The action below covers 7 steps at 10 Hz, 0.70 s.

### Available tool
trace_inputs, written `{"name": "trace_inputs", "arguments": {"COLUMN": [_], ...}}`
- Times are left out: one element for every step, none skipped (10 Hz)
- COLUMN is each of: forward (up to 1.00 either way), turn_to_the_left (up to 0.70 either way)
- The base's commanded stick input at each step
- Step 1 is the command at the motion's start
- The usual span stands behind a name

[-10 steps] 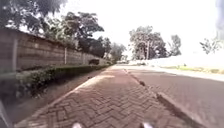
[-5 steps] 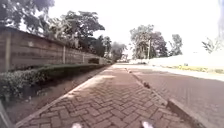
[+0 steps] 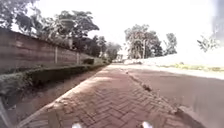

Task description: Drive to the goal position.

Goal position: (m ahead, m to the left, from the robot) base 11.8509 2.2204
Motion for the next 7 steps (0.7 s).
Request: {"name": "trace_inputs", "arguments": {"forward": [0.7,0.7,0.7,0.7,0.7,0.7,0.7], "turn_to_the_left": [0.0,0.0,0.0,0.0,0.0,0.0,0.0]}}
